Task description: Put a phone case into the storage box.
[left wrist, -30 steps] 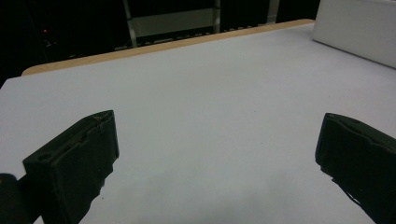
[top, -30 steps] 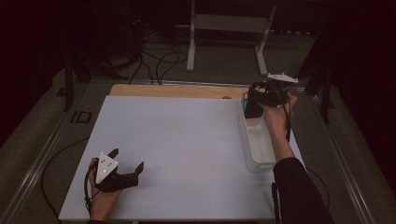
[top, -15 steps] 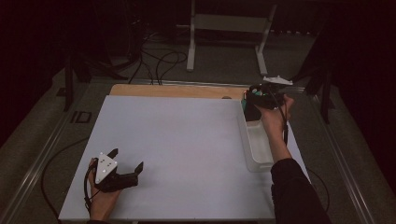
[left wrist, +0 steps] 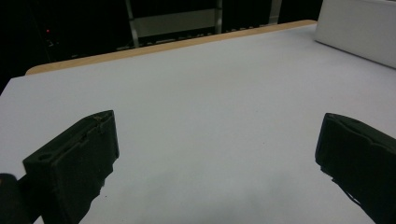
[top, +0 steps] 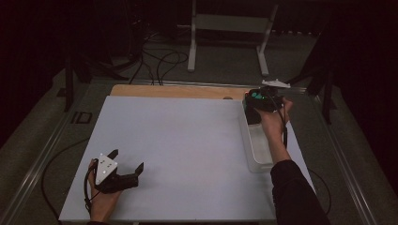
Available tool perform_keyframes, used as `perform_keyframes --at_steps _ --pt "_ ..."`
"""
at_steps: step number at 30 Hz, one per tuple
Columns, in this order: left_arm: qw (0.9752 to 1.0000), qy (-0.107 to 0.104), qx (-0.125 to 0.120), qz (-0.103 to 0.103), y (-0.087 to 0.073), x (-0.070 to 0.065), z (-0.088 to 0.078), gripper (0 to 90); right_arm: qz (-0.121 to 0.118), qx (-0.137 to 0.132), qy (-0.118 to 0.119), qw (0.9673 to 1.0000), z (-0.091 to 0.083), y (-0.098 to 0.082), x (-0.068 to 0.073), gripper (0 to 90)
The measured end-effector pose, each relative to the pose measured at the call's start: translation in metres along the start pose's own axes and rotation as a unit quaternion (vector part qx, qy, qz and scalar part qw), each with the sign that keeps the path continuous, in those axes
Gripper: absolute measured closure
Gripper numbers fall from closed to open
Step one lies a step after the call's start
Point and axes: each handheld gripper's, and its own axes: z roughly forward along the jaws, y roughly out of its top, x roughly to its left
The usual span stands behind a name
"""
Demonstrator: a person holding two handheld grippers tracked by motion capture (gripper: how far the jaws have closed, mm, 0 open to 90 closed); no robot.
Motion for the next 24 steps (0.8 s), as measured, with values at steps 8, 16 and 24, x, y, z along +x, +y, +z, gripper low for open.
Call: perform_keyframes --at_steps 8,16,24 --pt "1.0 -0.001 -0.001 -0.002 0.0 0.001 0.0 0.1 -0.004 0.006 -0.006 1.0 0.007 -0.003 0.001 14.0" --pt "1.0 0.0 -0.003 -0.005 -0.001 0.001 -0.001 0.1 -0.013 0.016 -0.015 0.9997 0.015 -0.005 0.002 13.9" --pt "1.0 -0.001 -0.004 -0.008 -0.001 0.002 -0.001 0.1 -0.012 0.023 -0.018 0.9995 0.023 -0.008 0.004 13.8"
